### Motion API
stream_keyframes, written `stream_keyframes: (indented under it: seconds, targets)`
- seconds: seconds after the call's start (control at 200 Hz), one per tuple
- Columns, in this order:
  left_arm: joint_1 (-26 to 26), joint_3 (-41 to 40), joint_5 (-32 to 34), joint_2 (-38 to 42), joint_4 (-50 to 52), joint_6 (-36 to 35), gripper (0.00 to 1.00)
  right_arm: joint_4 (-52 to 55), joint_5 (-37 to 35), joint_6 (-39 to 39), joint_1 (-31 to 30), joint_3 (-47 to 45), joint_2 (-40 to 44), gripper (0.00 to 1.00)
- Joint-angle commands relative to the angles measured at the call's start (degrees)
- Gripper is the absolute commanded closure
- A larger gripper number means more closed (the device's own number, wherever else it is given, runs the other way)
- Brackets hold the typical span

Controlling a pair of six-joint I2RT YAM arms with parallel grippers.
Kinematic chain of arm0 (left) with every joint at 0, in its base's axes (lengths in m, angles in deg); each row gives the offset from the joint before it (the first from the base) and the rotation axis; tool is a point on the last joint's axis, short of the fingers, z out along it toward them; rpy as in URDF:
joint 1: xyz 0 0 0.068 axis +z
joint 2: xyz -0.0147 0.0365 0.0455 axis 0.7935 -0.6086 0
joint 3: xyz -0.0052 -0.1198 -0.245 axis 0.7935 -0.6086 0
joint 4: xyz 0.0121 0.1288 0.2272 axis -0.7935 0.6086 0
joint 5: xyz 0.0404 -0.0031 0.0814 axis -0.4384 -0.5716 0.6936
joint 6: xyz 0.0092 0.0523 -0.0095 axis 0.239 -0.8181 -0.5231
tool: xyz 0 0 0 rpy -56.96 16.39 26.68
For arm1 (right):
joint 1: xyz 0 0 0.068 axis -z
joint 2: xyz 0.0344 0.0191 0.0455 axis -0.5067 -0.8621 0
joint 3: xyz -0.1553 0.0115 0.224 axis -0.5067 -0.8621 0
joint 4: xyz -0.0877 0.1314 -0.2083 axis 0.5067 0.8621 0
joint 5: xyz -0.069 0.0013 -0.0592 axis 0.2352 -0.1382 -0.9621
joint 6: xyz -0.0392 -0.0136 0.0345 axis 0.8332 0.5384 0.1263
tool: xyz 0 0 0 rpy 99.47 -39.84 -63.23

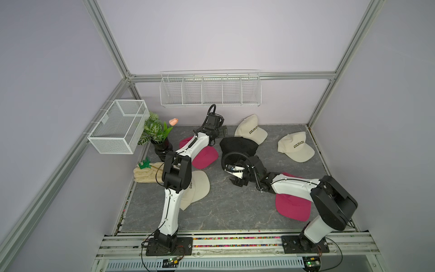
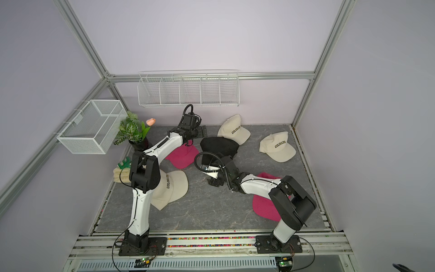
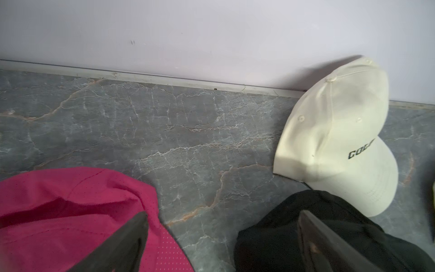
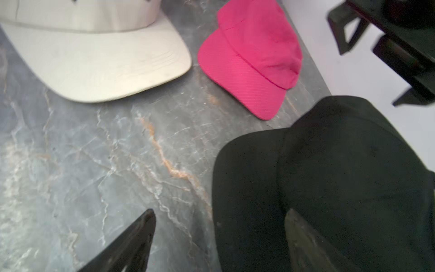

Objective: Stack the baseball caps by color
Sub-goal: Place the baseball cap on the baseball cap.

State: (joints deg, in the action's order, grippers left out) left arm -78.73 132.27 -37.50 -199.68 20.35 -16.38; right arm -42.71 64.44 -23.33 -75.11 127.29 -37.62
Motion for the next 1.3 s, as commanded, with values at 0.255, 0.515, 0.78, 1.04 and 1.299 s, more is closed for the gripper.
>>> stream_keyframes:
  seconds: [0.255, 0.515, 0.78, 1.04, 1.299]
  targets:
    - [0.1, 20.2, -4.2, -14.4, 6.3, -5.4, 0.0, -7.8, -14.5, 21.8, -2.7, 0.9, -9.2, 0.19]
    - [0.1, 23.5, -6.1, -18.0, 5.3, -5.8, 0.0, -13.4, -24.4, 25.2, -2.6, 4.1, -15.5, 0.34]
    - [0.0, 23.3, -7.0, -18.6, 6.5, -6.6, 0.0, -4.5, -18.8, 11.8, 0.9, 7.8, -10.0, 0.58]
    - [0.0, 22.9, -6.9, -18.5, 6.9, -7.3, 0.0, 5.0, -15.1, 7.5, 4.9, 10.2, -9.1, 0.64]
    - [0.1, 20.6, -6.9, -14.5, 8.3, -8.7, 0.0, 14.3, -10.2, 7.2, 6.7, 13.3, -13.2, 0.64]
